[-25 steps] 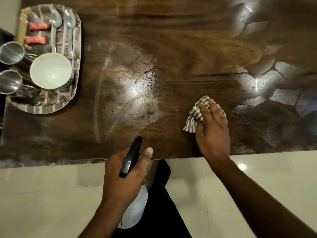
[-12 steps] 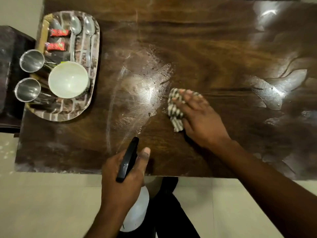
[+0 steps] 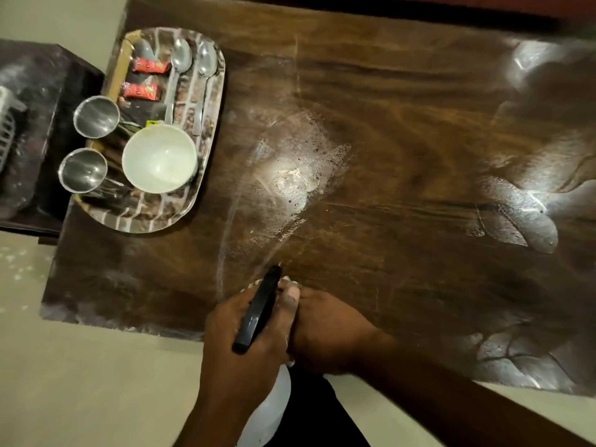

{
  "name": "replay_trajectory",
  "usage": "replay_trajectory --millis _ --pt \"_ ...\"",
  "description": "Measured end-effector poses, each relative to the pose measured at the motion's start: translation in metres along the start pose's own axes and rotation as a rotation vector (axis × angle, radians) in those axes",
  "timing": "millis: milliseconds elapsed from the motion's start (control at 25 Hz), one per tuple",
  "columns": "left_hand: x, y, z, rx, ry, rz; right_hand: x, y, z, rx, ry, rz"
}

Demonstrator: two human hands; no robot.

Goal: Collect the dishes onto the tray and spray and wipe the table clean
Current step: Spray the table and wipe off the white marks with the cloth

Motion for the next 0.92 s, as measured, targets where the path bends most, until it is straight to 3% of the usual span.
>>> replay_trajectory --millis 40,120,240,320,400,520,560,600,640,680,760,800,920 --pt "0.003 -0.002 -0.001 0.005 -0.002 0.004 -0.001 -0.008 -0.014 -0.040 -0.043 0.028" --pt "0.008 -0.008 0.000 0.019 -0.022 -0.002 -0.005 -0.038 -0.072 -0.097 0.100 -0.011" --pt "0.011 -0.016 -0.002 -0.020 -0.031 -0.001 -0.014 -0.083 -0.173 -0.114 0.617 -0.192" --pt "0.011 -0.019 -0.004 -0.048 -0.028 0.012 -0.015 -0.102 -0.201 -0.081 0.835 -0.315" --pt "0.013 -0.023 -0.008 -0.042 0.011 0.021 0.005 -0.100 -0.179 -0.028 0.788 -0.318" --pt "0.020 -0.031 -0.012 0.023 0.090 -0.016 0.042 -0.036 -0.085 -0.146 0.435 -0.169" --pt "0.022 -0.034 -0.013 0.041 0.094 -0.032 0.051 0.006 -0.039 -0.138 0.220 -0.095" --pt "0.023 -0.038 -0.012 0.058 0.086 -0.055 0.050 0.044 -0.012 0.020 0.221 0.130" --pt "0.023 -0.040 -0.010 0.068 0.072 -0.067 0.059 0.061 0.003 0.132 0.197 0.208" --pt "0.023 -0.042 -0.007 0.067 0.037 -0.062 0.065 0.061 -0.001 -0.073 0.151 0.271" --pt "0.022 -0.046 -0.003 0.056 0.000 -0.023 0.074 0.001 -0.032 -0.064 -0.052 0.209" --pt "0.022 -0.049 -0.002 0.041 -0.008 -0.011 0.071 -0.021 -0.054 -0.079 -0.082 0.137" --pt "0.019 -0.060 -0.007 0.009 -0.059 -0.039 0.083 -0.080 -0.147 -0.146 0.277 -0.060"
Point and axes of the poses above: each hand's wrist, its own x-axis towards the middle knuckle, its own y-axis out of the palm, z = x × y, the point moved 7 cm from there along x, towards the middle knuckle, and after that the axes turned 8 degrees about -y, right-handed, at the moved point
